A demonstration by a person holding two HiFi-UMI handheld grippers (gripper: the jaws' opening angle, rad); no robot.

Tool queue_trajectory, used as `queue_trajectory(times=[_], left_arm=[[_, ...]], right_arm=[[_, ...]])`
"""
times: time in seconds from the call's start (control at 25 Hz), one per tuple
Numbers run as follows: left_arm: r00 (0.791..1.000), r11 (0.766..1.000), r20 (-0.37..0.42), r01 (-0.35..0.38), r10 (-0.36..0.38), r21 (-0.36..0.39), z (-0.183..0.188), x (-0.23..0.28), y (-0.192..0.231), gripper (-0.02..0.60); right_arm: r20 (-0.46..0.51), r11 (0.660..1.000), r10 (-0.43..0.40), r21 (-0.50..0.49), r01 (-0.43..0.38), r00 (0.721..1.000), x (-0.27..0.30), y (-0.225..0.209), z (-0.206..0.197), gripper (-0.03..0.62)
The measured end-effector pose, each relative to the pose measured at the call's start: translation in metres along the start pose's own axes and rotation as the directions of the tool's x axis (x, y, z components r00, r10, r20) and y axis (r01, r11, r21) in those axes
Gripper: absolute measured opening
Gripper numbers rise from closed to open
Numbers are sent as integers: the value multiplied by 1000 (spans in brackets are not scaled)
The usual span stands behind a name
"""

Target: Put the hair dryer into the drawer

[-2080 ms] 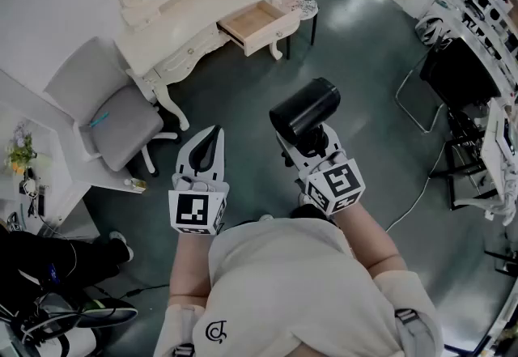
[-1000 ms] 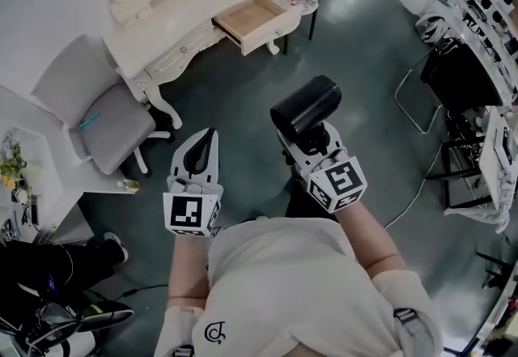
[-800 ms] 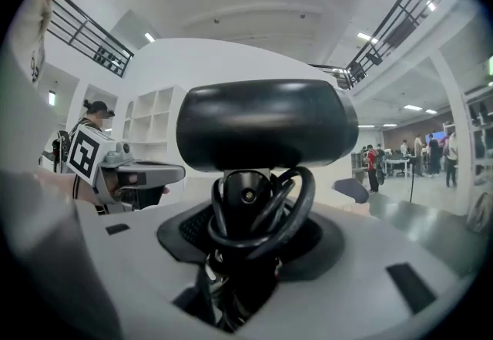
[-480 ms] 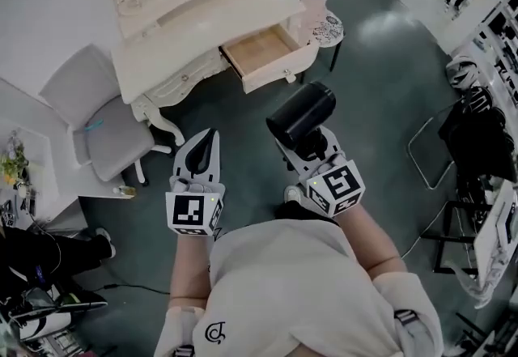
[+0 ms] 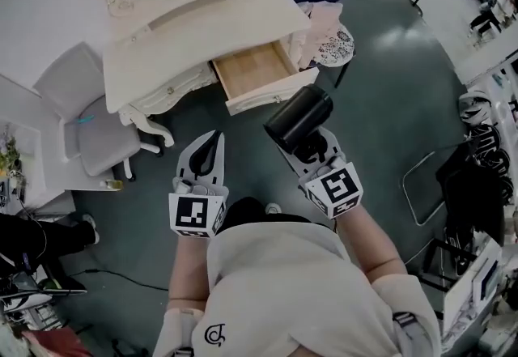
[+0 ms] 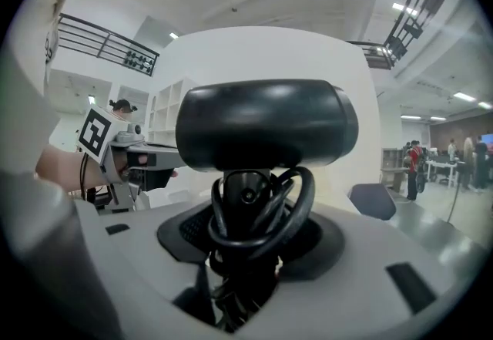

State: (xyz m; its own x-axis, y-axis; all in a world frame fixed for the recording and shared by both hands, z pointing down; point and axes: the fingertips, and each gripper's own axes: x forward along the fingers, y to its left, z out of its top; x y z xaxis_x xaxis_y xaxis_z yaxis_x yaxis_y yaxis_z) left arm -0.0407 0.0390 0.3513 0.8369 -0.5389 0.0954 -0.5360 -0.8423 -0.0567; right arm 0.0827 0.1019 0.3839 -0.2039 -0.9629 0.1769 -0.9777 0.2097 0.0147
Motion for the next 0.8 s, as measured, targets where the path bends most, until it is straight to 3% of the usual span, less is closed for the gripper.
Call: queue_trajectory(times=[0.36, 0.8], left_arm=[[999, 999, -29, -28, 28, -17, -5, 91, 33, 12], [997, 997, 13, -75, 75, -6, 9, 220, 109, 12]], right_arm=[[-39, 999, 27, 25, -26, 999, 70, -79, -9, 213], [-65, 993, 120, 11, -119, 991, 197, -165, 4, 215]])
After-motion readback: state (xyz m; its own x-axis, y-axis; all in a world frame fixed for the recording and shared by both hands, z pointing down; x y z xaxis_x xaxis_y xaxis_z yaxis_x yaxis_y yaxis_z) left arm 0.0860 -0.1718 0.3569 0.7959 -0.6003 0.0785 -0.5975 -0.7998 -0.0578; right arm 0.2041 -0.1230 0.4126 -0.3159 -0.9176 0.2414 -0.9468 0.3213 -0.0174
